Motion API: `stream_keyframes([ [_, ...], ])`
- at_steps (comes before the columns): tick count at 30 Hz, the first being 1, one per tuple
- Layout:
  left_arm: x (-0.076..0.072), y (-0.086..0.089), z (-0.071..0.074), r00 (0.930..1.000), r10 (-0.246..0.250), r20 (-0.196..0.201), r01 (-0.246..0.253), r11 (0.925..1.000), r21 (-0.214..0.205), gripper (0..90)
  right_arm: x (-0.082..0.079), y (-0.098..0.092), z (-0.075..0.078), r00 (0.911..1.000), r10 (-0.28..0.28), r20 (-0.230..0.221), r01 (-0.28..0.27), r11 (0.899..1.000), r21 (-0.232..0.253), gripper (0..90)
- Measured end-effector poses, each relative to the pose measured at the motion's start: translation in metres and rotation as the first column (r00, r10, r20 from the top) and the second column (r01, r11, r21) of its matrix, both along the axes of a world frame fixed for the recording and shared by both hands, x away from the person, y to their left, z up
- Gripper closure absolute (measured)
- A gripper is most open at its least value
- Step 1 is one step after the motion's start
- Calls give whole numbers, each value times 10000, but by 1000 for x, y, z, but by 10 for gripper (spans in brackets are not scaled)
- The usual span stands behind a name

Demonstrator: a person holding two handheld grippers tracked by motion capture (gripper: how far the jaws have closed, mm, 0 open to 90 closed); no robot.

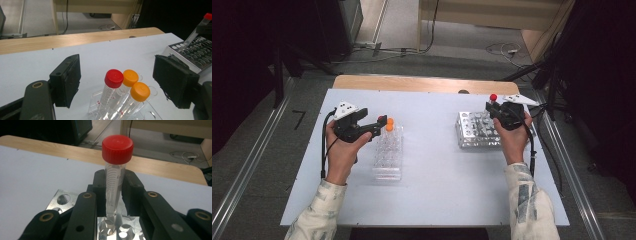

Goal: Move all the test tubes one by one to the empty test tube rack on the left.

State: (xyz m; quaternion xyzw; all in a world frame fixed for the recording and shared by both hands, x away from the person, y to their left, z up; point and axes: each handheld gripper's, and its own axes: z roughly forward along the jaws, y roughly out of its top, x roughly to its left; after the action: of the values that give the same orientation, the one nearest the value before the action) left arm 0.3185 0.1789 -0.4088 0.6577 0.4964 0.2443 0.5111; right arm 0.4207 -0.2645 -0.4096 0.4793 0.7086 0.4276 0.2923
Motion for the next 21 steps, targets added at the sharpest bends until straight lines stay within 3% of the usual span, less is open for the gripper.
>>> stream_keyframes([
  [6, -1, 0, 2, 10000, -8, -9, 8, 10000, -25, 222, -10, 1, 19, 9992, 129, 376, -134, 9998, 113, 723],
  [12, -3, -1, 4, 9999, -101, 6, 101, 9999, -27, 214, -22, 8, 27, 9972, 524, 525, -533, 9985, 157, 723],
  [21, -7, -5, 11, 9993, -318, 181, 319, 9995, -67, 210, -42, 37, 32, 9826, 1759, 602, -1784, 9831, 405, 723],
])
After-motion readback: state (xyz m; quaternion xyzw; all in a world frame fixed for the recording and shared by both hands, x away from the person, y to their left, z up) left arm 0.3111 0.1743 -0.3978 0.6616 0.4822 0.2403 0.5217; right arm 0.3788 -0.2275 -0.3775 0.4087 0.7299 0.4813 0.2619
